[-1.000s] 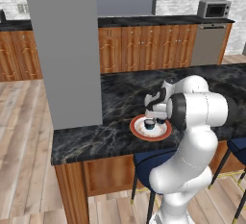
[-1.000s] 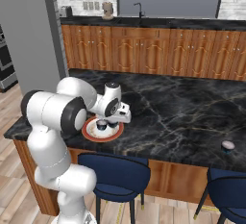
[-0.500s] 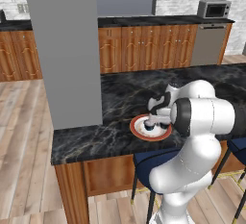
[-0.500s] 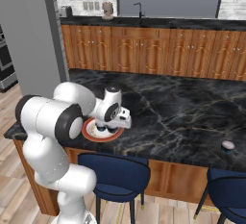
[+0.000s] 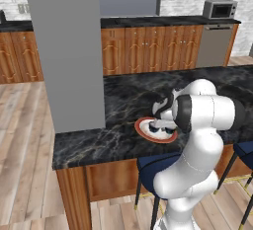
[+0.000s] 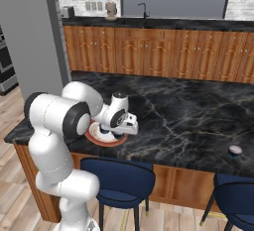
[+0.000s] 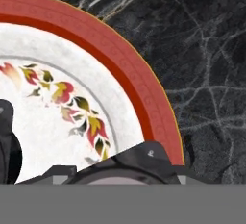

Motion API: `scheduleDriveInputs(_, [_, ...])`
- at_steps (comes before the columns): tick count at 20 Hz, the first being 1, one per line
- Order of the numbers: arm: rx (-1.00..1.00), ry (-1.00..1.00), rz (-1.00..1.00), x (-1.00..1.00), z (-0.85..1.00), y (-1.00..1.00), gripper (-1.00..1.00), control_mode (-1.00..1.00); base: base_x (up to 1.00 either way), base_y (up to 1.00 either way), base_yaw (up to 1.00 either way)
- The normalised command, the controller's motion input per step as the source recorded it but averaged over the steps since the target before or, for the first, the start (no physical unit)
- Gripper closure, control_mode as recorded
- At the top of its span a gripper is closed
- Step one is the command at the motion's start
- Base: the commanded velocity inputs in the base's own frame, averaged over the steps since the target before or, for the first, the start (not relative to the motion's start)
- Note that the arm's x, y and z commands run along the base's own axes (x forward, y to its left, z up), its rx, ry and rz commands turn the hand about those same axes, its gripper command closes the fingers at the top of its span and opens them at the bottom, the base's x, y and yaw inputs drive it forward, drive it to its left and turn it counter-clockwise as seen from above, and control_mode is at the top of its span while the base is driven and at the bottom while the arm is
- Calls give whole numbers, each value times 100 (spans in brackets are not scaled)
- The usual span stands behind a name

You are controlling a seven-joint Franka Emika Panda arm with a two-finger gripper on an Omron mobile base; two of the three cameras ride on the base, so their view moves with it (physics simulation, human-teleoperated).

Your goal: Place two yogurt containers on each plate.

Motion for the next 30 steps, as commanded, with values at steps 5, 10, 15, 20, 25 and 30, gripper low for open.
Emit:
scheduleDriveInputs(5, [0,2,0,0,-3,37,-100,-100,0,0,0])
scheduleDriveInputs(10, [0,2,0,-3,0,49,-100,-100,0,0,0])
scheduleDriveInputs(15, [0,0,0,-20,8,3,-100,-100,0,0,0])
scheduleDriveInputs(20, [0,1,0,-21,30,0,-100,-100,0,0,0])
scheduleDriveInputs(25, [0,0,0,-52,59,0,-100,-100,0,0,0])
scheduleDriveInputs(30, [0,-3,0,-69,58,1,-100,-100,0,0,0])
